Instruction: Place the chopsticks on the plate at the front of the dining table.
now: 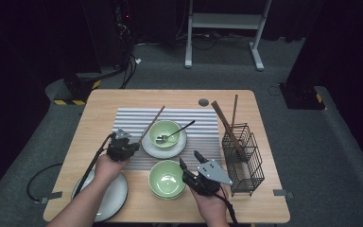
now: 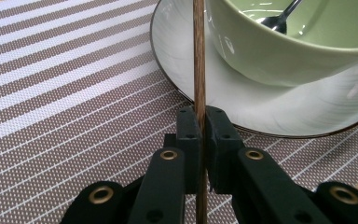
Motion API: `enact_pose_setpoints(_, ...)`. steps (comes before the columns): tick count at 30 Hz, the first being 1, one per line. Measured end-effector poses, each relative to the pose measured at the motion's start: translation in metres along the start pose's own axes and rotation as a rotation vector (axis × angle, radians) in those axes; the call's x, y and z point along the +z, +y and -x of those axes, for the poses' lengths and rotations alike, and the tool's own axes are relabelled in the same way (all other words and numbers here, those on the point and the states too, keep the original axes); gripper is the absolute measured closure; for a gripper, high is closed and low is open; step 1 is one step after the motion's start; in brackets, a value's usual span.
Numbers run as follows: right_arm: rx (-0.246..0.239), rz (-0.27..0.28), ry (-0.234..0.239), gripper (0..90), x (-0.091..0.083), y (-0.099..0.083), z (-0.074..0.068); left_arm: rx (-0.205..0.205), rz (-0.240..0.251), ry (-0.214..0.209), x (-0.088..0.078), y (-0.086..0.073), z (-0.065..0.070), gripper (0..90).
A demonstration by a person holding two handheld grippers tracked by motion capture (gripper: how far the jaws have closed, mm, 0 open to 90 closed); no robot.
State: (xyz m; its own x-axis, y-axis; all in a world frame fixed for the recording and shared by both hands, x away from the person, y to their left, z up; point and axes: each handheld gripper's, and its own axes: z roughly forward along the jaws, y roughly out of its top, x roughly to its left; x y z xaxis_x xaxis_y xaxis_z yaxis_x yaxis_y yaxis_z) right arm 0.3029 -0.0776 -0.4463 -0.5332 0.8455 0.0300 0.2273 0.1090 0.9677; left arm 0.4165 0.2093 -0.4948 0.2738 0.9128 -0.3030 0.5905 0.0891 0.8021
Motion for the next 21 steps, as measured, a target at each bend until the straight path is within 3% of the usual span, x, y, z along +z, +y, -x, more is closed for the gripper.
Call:
enact_pose_setpoints(9, 0.005, 0.0, -0.001, 42.1, -0.0008, 0.0007, 0.001, 0.023, -0.038, 0.006, 0.0024, -0.0038, -0.0005, 84.5)
enact_pose_setpoints(21, 0.01, -0.001, -0.001, 42.2, -0.0003, 0.0005, 0.0015, 0.015, -0.064, 0.006, 0.007, -0.0062, 0.0016, 84.2)
